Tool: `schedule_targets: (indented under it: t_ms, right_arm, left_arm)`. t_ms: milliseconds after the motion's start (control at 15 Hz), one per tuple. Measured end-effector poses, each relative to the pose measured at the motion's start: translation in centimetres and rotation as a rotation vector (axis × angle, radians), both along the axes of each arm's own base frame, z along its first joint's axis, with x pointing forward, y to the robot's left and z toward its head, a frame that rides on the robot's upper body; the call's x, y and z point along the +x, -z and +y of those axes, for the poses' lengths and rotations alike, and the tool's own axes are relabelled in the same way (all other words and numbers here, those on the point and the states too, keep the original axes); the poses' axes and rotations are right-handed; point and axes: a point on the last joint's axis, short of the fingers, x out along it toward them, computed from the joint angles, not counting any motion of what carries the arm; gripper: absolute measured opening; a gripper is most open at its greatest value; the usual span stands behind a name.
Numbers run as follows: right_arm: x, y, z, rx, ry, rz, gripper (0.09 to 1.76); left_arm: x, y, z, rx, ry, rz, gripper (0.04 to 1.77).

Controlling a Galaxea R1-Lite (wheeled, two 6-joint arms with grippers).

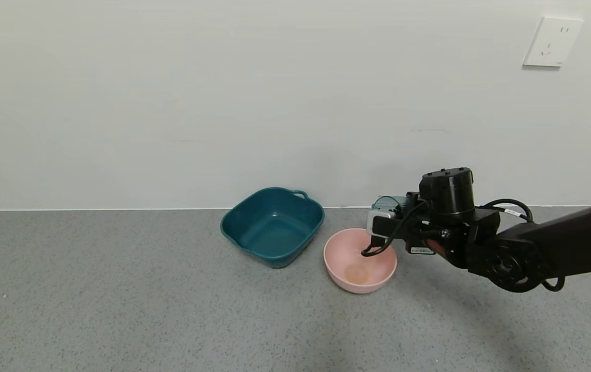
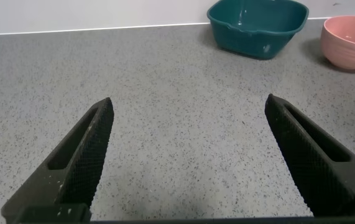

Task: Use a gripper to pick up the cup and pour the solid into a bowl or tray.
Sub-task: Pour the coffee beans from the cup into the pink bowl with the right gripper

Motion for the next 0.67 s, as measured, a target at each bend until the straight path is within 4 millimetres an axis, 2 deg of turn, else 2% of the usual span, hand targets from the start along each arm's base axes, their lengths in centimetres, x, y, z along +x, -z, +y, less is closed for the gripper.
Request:
schedule_targets:
  t_ms: [667]
  right_arm:
    - [-0.7, 0.1, 1.2, -0.128, 0.012, -0.024, 1.34]
  left_arm:
    - [0.0, 0.0, 0.0, 0.000, 0.000, 0.000, 1.75]
